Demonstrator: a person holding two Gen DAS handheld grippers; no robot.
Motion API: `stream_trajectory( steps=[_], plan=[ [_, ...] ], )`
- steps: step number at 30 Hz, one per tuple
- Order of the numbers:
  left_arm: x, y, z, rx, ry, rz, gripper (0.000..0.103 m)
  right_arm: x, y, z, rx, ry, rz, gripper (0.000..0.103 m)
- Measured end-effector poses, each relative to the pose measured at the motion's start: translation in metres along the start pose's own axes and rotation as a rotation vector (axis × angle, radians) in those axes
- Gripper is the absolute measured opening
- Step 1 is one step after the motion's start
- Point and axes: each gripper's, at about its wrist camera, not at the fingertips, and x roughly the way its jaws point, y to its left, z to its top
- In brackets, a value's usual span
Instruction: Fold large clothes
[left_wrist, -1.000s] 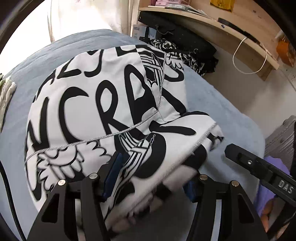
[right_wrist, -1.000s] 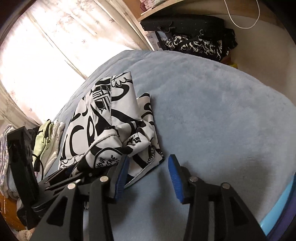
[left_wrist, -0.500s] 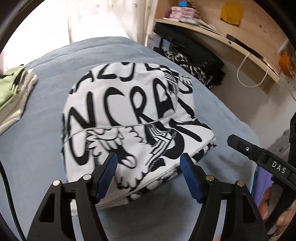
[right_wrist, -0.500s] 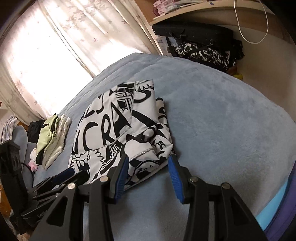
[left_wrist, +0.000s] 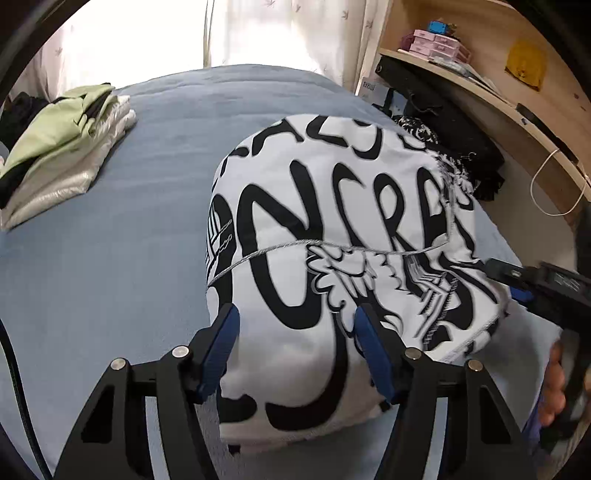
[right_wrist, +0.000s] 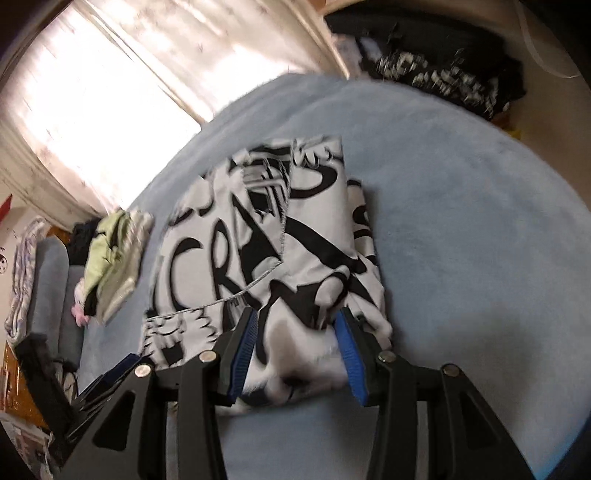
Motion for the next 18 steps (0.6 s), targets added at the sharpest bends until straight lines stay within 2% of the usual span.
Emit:
stream_trajectory(
  steps=[1,3,5,7,8,10,11,13,14,16,17,18],
  plan=[
    [0.002,0.000,-0.001,0.002,-0.004,0.001,0.063,0.013,-0.004,0.005,0.014,0.032,-0.011,0.044],
    [0.004,-0.002,-0.001,0.020,-0.021,0.014,0.063,0.040,-0.011,0.015,0.030,0.094,0.041,0.044],
    [0.006,-0.006,-0.001,0.049,-0.041,0.038,0.063,0.055,-0.012,0.019,0.022,0.111,0.046,0.031],
    [0.010,-0.010,-0.001,0.058,-0.054,0.065,0.063,0.064,-0.002,0.024,-0.043,0.097,0.019,0.018],
    [0.010,-0.011,-0.001,0.054,-0.060,0.068,0.063,0.063,0.006,0.027,-0.093,0.070,0.006,0.012],
    [0.012,-0.013,-0.002,0.049,-0.079,0.072,0.063,0.046,0.024,0.031,-0.190,-0.038,0.014,0.009],
    [0.013,-0.014,-0.003,0.052,-0.090,0.072,0.063,0.030,0.032,0.033,-0.233,-0.120,0.046,0.008],
    [0.018,-0.020,-0.006,0.077,-0.112,0.085,0.063,0.022,0.036,0.034,-0.271,-0.181,0.038,0.008],
    [0.023,-0.025,-0.008,0.103,-0.117,0.107,0.063,0.034,0.033,0.032,-0.286,-0.156,-0.017,0.008],
    [0.032,-0.034,-0.014,0.159,-0.120,0.148,0.064,0.062,0.018,0.028,-0.247,-0.045,-0.078,0.009],
    [0.033,-0.038,-0.016,0.178,-0.125,0.168,0.065,0.074,0.007,0.023,-0.206,0.003,-0.086,0.010],
    [0.032,-0.040,-0.017,0.184,-0.127,0.172,0.065,0.073,0.003,0.021,-0.190,0.001,-0.070,0.010]
  ],
)
